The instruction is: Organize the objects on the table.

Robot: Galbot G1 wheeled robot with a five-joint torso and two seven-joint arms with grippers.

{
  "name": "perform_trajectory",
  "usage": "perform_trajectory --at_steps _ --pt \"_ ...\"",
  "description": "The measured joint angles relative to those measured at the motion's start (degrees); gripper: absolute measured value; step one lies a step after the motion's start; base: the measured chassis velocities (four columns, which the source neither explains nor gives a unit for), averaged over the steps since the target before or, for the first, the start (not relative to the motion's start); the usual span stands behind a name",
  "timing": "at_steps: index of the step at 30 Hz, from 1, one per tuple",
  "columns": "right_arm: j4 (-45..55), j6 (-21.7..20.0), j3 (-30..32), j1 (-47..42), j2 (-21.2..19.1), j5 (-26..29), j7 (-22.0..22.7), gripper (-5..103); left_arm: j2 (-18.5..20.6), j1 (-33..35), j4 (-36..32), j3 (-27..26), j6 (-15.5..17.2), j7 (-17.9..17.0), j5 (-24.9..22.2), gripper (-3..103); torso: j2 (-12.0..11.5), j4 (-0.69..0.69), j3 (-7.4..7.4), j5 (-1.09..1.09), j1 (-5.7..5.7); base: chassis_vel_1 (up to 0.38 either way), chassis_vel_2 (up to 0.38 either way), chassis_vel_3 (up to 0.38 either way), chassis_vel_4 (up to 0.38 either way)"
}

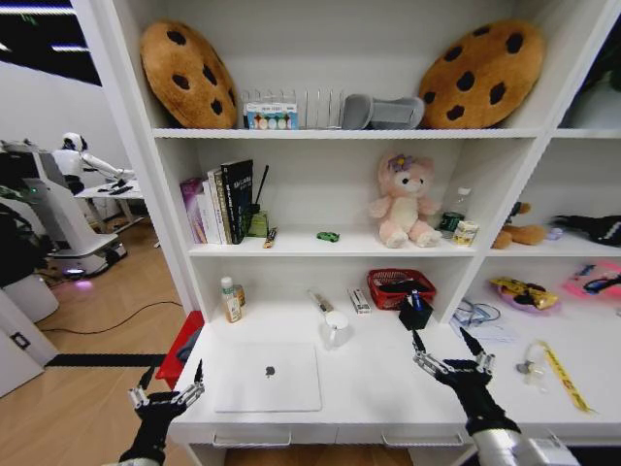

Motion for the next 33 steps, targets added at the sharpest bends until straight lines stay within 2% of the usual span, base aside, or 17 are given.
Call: perform_trajectory --at_steps 11,22,33 --pt "0.0 0.0 0.0 0.0 0.0 0.0 0.0 100 0.0 0.0 0.0 0.0 0.0 0.0 0.0 100 0.6 0.00 0.27 0.00 0.26 0.000 0.000 0.000 0.000" --pt "0.0 0.0 0.0 0.0 0.0 0.0 0.0 100 0.0 0.0 0.0 0.0 0.0 0.0 0.0 100 5.1 0.00 2.76 0.00 2.36 0.000 0.000 0.000 0.000" --pt "0.0 0.0 0.0 0.0 0.0 0.0 0.0 100 0.0 0.0 0.0 0.0 0.0 0.0 0.0 100 6.5 0.00 3.50 0.00 3.00 0.000 0.000 0.000 0.000"
